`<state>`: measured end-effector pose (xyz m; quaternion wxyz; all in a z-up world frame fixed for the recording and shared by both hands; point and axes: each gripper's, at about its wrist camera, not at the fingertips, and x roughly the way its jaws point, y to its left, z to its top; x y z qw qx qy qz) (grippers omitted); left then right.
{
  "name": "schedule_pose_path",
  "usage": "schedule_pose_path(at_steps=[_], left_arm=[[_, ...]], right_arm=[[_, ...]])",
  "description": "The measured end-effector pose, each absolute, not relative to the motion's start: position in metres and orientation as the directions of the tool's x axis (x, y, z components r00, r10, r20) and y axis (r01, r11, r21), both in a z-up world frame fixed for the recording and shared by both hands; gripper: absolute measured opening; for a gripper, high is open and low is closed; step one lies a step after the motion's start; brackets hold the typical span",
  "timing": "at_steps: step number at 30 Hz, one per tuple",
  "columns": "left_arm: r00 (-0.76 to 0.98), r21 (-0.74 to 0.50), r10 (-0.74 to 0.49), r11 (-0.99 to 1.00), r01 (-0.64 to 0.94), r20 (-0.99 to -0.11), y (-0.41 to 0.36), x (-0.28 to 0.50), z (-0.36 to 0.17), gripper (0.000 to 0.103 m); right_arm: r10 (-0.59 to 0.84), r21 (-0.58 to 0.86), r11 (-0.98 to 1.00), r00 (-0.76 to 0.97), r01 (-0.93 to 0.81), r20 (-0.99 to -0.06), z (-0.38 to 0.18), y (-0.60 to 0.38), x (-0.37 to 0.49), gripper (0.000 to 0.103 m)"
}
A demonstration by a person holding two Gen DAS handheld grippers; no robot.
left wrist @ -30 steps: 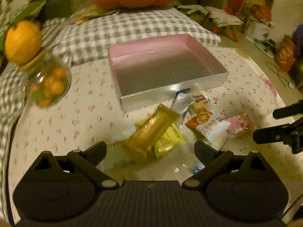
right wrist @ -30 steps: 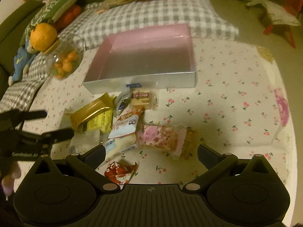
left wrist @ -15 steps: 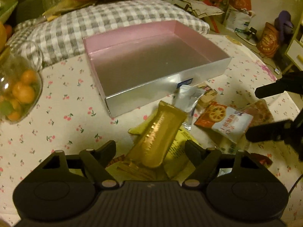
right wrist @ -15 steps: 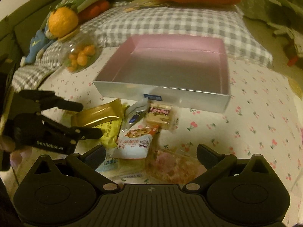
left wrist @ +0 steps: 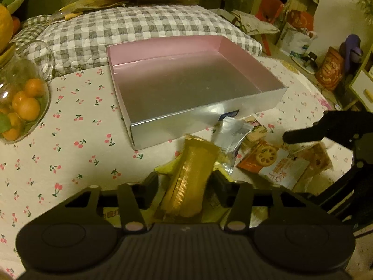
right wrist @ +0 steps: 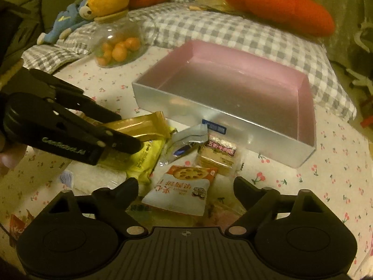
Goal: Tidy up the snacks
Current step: 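Grasp the gold-wrapped bar with the left tool while the right tool grasps the orange-printed chip packet, then carry the gold bar with the left tool while the right tool carries the chip packet into the pink box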
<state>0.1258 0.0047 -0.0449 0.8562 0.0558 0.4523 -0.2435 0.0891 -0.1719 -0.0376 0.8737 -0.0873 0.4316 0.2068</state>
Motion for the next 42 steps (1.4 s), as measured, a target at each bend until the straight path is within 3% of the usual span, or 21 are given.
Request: schedule_pose_path(at_steps=[4,7,13,20,25,42], left_arm=[[0.477,-0.157,-0.373,0.888,0.433,-0.796,0.003,0.128,-0.044,0.031],[0.482,-0.162,-0.367,0.895,0.415,-0.795,0.004,0.128,-0.043,0.028],[0.475,-0.183,-0.360,0.908,0.378,-0.803,0.011,0.129,-0.041,0.026],[0.453,-0.254,-0.376,0.917,0.307,-0.808,0.021,0.130,-0.036,0.023],[0.458,-0.264,-0.369,0.924,0.277,-0.809,0.023,0.129,-0.029,0.016],[0.452,-0.357,-0.416,0.909,0.214,-0.789,0.036,0.130,-0.020,0.009]], right_arm=[[0.285,0.024,0.899,0.543,-0.437,-0.790,-0.037,-0.171,0.089,0.055],[0.285,0.024,0.897,0.538,-0.440,-0.793,-0.038,-0.170,0.089,0.046],[0.296,0.046,0.901,0.533,-0.431,-0.793,-0.034,-0.171,0.089,0.046],[0.336,0.167,0.922,0.507,-0.350,-0.794,-0.025,-0.185,0.096,0.045],[0.368,0.263,0.926,0.492,-0.271,-0.789,-0.018,-0.200,0.101,0.045],[0.451,0.439,0.885,0.509,-0.152,-0.733,-0.001,-0.232,0.107,0.045]])
